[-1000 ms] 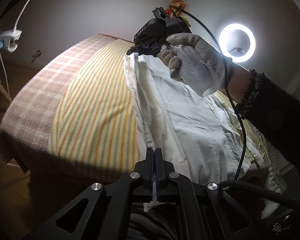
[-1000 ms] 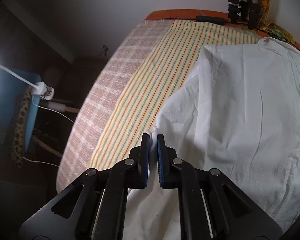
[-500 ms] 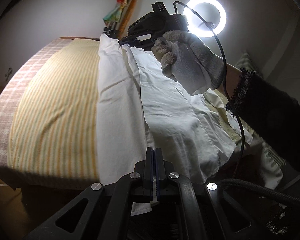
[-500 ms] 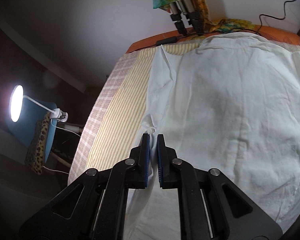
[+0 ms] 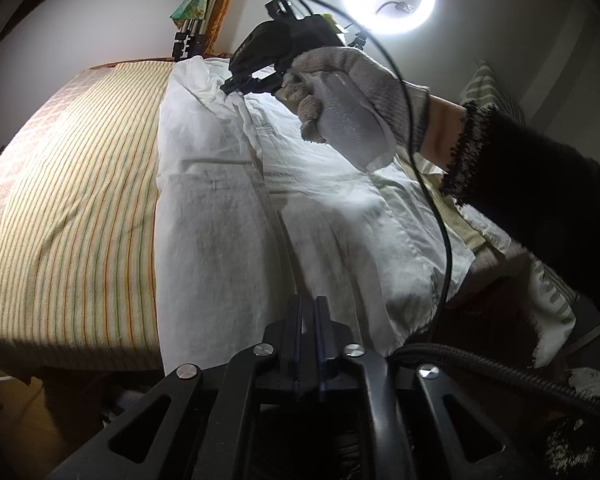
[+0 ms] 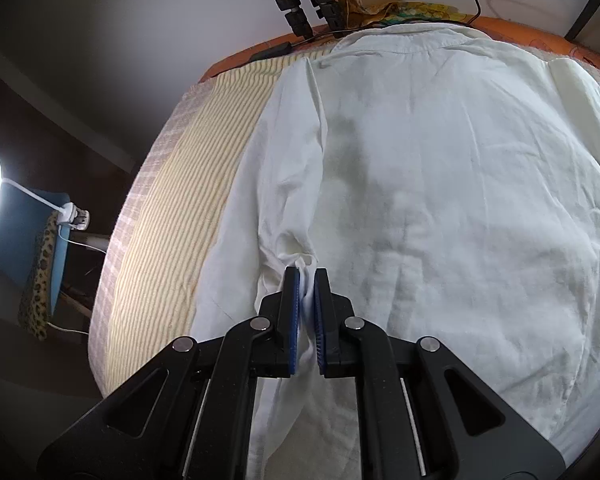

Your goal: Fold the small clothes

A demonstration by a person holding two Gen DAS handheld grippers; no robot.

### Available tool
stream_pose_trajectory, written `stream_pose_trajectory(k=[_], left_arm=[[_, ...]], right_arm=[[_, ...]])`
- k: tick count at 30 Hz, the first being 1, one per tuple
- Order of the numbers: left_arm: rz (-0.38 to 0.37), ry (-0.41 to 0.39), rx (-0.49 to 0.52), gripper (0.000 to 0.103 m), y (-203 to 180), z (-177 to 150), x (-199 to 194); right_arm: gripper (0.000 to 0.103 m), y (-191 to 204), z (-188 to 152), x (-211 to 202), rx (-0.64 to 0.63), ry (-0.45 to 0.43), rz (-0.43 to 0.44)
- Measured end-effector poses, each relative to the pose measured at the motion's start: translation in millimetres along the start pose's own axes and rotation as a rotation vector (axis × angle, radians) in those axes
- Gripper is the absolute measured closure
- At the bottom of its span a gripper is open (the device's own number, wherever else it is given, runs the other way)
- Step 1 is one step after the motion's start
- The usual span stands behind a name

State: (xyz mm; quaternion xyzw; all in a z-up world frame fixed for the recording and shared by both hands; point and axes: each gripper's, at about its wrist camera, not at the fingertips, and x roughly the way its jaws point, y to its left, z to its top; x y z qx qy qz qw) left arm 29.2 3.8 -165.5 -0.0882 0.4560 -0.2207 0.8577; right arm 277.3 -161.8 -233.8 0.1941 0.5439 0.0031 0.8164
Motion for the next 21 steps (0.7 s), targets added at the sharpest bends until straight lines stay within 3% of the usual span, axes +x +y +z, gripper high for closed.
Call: stream_pose_trajectory(k=[8,12,16,21], left_arm=[[0.094,-0.029,-0.007,0.090,13,-16,-30],[0.169,-0.066,-0.052,0.081,34,-16,-35],[0.163,-0.083,-0.155,0.081,55,-14,-33],[0.168,-0.119,-0.158,0.081,57,-11,-30]], right_arm=[[0.085,-4,-9,-24,-0.058,-0.027,-0.048],[0.085,1,-20,-51,-0.075,-0.067,-0.020],[0.085,11,-46,-76,-0.098,-0.090,0.028],[0.085,13,-81,-110,-0.115,-0.144,0.050]])
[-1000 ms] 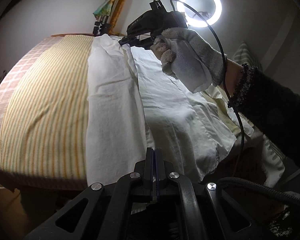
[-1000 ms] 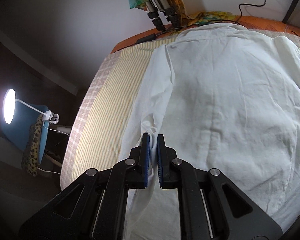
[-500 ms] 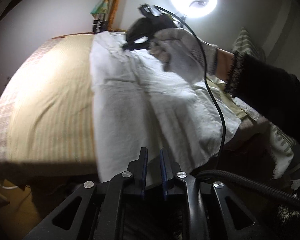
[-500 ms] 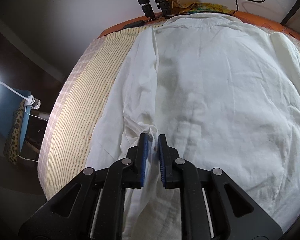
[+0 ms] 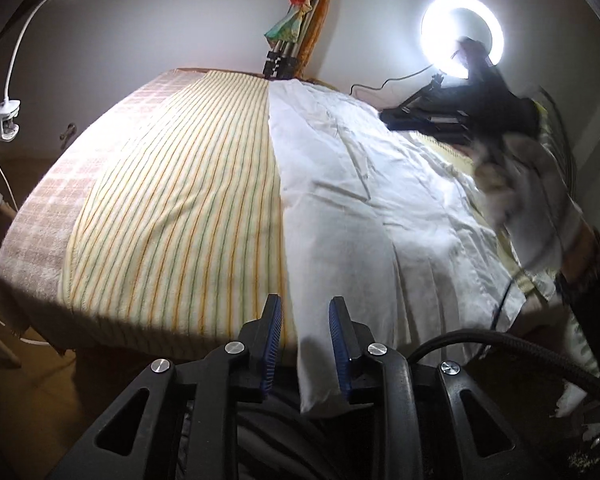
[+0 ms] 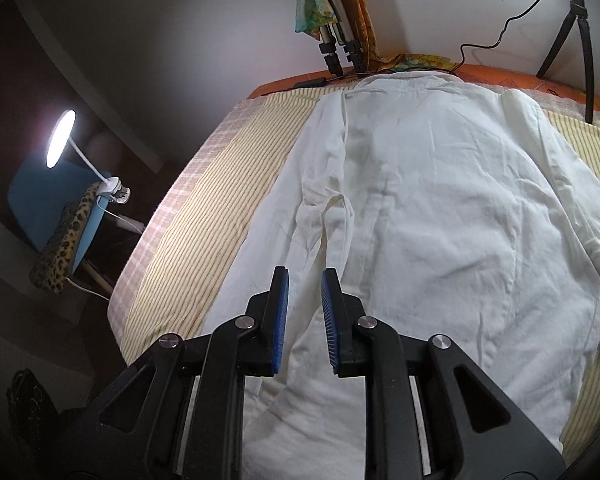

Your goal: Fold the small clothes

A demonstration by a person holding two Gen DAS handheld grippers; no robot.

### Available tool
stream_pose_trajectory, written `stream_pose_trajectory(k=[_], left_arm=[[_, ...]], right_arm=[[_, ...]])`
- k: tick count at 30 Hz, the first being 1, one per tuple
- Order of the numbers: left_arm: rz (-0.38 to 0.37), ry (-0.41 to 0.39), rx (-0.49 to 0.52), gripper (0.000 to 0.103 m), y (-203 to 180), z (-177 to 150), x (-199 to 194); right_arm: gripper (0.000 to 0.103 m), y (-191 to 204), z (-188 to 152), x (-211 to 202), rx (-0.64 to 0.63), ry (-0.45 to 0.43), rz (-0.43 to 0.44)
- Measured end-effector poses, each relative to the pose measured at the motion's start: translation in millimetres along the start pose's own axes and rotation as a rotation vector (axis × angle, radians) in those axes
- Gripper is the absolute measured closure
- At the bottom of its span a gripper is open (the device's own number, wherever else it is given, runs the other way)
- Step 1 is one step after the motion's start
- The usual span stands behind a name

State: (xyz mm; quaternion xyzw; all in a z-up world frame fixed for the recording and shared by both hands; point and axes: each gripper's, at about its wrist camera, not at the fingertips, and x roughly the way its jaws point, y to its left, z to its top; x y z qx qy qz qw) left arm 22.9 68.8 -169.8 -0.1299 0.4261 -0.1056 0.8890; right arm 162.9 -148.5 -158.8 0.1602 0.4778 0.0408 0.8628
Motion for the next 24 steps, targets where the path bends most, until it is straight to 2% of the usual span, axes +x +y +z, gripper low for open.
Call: stream_pose_trajectory(k=[5,8,11,12,14,15,20,24], left_arm=[[-0.002,0.012,0.037,0.081,-6,4,26],[0.013,0.034,0.059,0.081,-16,0,40],[0.035,0.021,0.086,0.081,-23,-3,45],[0.044,0.022,0.099,0.080,-25,-3,45],[0.057,0.026,0.106,0.078,-27,-2,44],[0.060,0.028,0.101,0.078,-27,-1,42],[0.052,-0.014,0.082,0.071,-35,8,24],[0.013,-0.049,0.098,0.060,-54,16,12]], right_arm=[[0.084,-14,-23,-38,0.027,-0.048,-0.013],[0.084,-25,-32,-60,0.020,-0.072,-0.057],[0.084,-41,-41,-83,0.019,-0.094,-0.102],[0.082,-48,-43,-91,0.025,-0.101,-0.113],[0.063,-63,-47,-104,0.048,-0.118,-0.136],[0.059,-74,-50,-112,0.065,-0.132,-0.153],[0.058,-129,-65,-147,0.158,-0.164,-0.221],[0.058,-179,-80,-170,0.239,-0.167,-0.277]])
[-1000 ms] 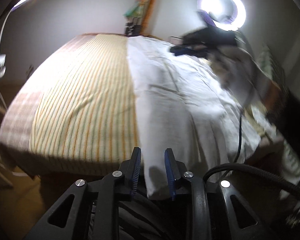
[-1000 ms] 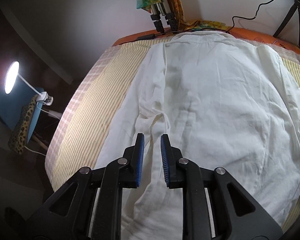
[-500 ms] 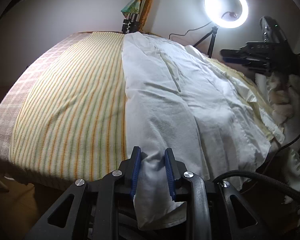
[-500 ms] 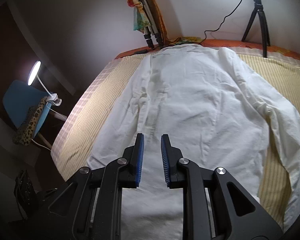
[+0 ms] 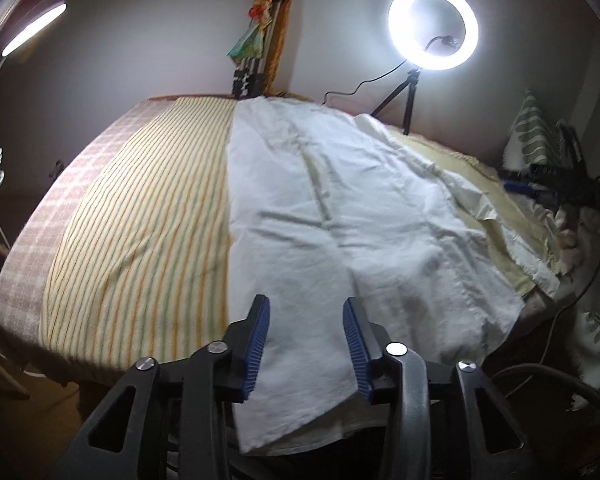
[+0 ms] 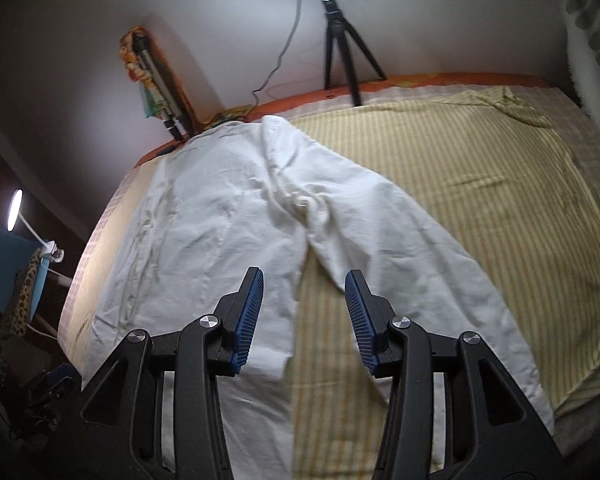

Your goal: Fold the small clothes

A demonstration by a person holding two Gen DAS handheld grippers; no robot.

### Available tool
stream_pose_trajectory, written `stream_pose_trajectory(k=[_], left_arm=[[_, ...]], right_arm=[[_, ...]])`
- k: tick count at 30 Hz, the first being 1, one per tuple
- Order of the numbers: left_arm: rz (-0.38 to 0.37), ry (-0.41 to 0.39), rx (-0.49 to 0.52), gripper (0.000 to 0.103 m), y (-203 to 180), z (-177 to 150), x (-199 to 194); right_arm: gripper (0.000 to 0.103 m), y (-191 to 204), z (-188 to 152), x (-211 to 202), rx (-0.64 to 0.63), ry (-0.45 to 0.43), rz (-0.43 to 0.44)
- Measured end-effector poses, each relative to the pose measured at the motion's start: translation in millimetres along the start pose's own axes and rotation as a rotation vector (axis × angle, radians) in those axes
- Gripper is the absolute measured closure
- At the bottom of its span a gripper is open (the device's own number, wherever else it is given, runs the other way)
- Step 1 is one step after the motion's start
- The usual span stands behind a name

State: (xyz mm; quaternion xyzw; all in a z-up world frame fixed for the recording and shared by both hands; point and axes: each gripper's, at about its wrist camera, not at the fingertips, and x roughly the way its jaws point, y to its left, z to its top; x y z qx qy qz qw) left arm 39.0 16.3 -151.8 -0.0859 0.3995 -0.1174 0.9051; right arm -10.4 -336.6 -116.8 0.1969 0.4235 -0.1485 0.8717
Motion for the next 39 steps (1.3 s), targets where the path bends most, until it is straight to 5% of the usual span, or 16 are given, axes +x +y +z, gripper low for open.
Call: stream_pose_trajectory(k=[7,17,21,23,26,39], left_arm=[[-0.095,0.002,0.010,0.058,-36,12,5],[-0.141,0.036,0.054,0.057,-71,22,23],[-0.151,0.049,0.065,0.057,-83,24,33],[-0.153,0.049,0.073,0.057,-87,24,34],[-0.156,0.048,0.082,0.057,-92,25,37],[-0.163,0.045,0.063,0.058,-86,20,36]], right_arm=[[0.058,-85,-5,2,0.102,0.037,-0.098],[0.058,-134,-14,27,0.149,0.111,-0.137],[0.059,-131,-16,30,0.107,0.128,-0.143],[0.082,-128,-16,32,0.085,0.140,-0.142],[0.096,-124,-17,32,0.059,0.151,-0.138],[0.100,-54,0,-24,0.000,0.000,-0.011]])
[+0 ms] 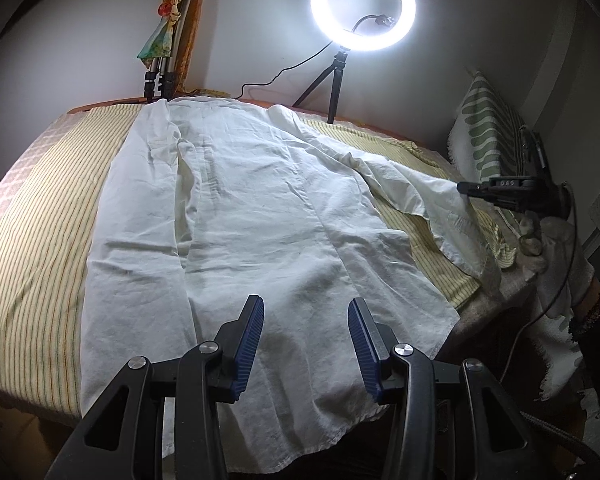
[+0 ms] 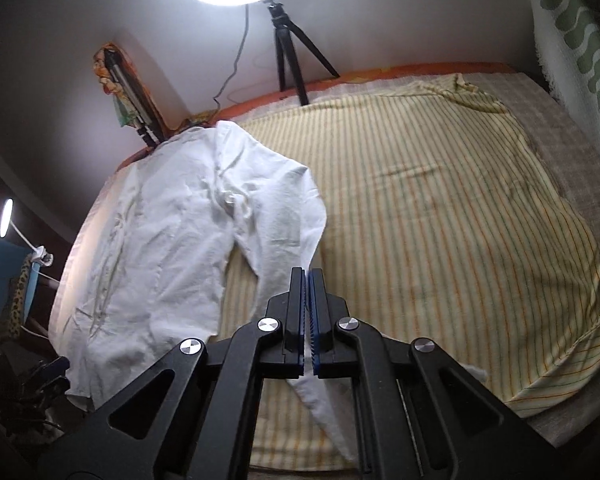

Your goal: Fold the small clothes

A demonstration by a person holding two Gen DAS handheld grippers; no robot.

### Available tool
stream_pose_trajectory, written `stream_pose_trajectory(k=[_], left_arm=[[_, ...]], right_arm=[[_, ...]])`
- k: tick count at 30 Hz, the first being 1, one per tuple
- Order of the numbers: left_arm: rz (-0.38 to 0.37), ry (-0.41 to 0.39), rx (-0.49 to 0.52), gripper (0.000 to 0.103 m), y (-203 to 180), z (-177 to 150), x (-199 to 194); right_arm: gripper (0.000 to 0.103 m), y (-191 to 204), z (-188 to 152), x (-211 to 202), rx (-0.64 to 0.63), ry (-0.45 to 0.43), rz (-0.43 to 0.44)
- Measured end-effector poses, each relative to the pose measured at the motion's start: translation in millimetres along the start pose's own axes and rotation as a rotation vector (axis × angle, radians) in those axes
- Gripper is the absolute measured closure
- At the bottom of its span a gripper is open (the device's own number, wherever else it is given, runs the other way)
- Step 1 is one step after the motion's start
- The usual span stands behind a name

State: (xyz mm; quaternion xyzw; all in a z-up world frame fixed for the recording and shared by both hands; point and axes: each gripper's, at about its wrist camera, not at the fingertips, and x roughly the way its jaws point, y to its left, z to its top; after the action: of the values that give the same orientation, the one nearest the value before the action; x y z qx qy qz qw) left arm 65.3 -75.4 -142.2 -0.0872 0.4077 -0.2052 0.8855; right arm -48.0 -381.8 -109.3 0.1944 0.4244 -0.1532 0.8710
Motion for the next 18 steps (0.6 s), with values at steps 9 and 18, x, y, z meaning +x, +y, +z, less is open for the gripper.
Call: stream_pose_trajectory(k=[9,18], left_arm=[[0.005,-0.012,-0.025,0.058,9,-7,-9],[0.033,-0.021,-0.054,0.058,20,-13,-17]], right_arm=[[0.100,114,-19,-3,-0.195,-0.003,0.146],[0.100,195,-78,61,-0.421,0.170,0.201]])
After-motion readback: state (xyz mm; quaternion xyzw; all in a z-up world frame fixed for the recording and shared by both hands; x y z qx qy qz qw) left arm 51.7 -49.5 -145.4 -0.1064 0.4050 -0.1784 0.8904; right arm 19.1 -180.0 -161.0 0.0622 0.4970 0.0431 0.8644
